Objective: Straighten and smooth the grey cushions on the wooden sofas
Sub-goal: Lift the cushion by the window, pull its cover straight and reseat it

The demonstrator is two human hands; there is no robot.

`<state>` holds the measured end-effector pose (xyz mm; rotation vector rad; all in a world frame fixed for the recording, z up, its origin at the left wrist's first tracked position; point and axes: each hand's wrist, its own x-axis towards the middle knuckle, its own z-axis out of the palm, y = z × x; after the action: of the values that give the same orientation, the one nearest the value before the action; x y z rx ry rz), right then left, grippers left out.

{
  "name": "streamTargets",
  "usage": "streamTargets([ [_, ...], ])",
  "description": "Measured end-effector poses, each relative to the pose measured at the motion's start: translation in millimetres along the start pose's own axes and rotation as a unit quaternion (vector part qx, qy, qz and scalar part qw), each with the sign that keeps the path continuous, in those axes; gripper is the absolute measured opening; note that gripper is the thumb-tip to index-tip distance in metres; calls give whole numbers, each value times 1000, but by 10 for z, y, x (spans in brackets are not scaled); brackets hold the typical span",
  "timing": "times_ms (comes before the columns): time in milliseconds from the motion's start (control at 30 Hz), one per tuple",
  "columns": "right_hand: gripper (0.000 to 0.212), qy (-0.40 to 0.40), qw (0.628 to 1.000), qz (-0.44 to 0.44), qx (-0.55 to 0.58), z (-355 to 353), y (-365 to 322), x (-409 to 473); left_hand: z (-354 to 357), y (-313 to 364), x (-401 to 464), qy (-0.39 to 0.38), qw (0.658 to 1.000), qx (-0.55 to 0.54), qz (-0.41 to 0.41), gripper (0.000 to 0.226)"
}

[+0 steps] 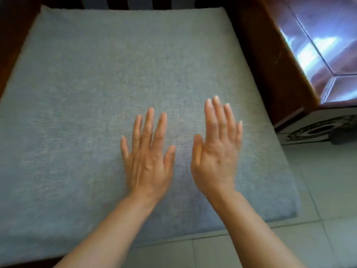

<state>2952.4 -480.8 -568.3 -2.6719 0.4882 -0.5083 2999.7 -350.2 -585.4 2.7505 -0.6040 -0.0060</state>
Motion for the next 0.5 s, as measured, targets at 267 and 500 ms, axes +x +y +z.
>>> streamTargets([
  [267,53,101,995,22,9,-540,672,256,87,1010,318,32,995,-61,73,62],
  [500,70,-204,976,-14,-76,-247,1384,-189,510,1185,199,-165,982,75,50,61],
])
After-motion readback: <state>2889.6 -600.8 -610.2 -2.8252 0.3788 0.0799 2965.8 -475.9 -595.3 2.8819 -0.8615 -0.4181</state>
